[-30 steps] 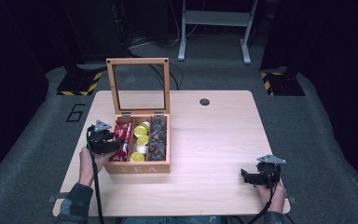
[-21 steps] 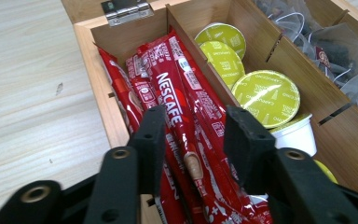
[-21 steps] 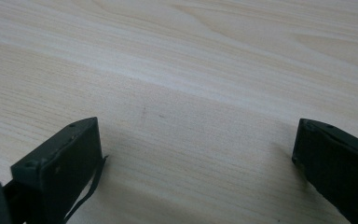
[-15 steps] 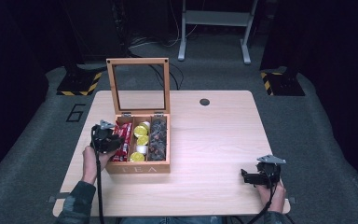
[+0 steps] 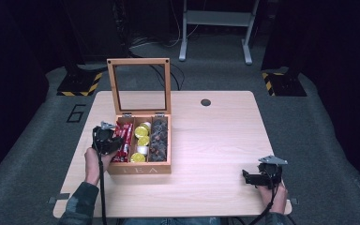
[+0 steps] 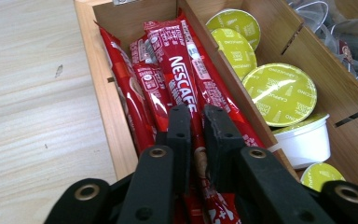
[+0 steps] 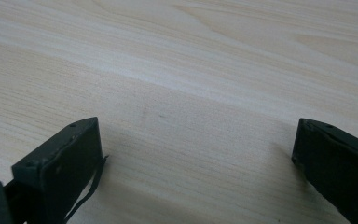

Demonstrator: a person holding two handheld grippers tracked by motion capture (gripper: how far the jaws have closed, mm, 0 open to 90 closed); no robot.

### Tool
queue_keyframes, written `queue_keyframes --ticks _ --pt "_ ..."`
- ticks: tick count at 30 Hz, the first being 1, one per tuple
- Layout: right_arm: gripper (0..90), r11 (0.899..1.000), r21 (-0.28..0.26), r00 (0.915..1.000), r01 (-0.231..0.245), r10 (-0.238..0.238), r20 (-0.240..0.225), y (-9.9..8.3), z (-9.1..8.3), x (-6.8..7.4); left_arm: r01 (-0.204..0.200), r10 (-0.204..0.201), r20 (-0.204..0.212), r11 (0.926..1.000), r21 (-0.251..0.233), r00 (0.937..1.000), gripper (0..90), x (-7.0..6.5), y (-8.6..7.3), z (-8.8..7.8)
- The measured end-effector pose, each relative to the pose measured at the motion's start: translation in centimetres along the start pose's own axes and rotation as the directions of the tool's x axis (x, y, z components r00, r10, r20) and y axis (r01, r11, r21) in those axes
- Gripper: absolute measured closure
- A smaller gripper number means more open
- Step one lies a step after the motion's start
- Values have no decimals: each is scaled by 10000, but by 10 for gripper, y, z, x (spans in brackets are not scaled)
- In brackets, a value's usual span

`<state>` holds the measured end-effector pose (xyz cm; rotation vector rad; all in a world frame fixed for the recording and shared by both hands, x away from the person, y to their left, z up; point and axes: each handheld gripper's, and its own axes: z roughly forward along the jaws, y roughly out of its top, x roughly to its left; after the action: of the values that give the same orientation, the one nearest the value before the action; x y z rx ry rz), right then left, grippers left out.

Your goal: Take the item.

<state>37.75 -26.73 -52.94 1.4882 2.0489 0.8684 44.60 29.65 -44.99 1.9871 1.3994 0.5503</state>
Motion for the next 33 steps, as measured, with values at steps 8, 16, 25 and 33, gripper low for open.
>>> queue_keyframes --ticks 8,16,25,33 --pt "9 10000 -3 10000 6 -6 -2 0 0 0 423 -414 237 9984 -382 9989 856 2 -3 -3" --pt "10 10000 -4 10000 4 -4 -1 0 0 0 676 -649 323 9937 -889 9974 858 6 -4 -14" --pt "10 10000 -6 10000 0 0 -5 0 0 0 724 -669 503 9903 -1184 9965 858 5 -3 -25" --pt "12 10000 -9 10000 9 -9 -2 0 0 0 518 -413 728 9873 -1499 9965 858 0 0 -37"
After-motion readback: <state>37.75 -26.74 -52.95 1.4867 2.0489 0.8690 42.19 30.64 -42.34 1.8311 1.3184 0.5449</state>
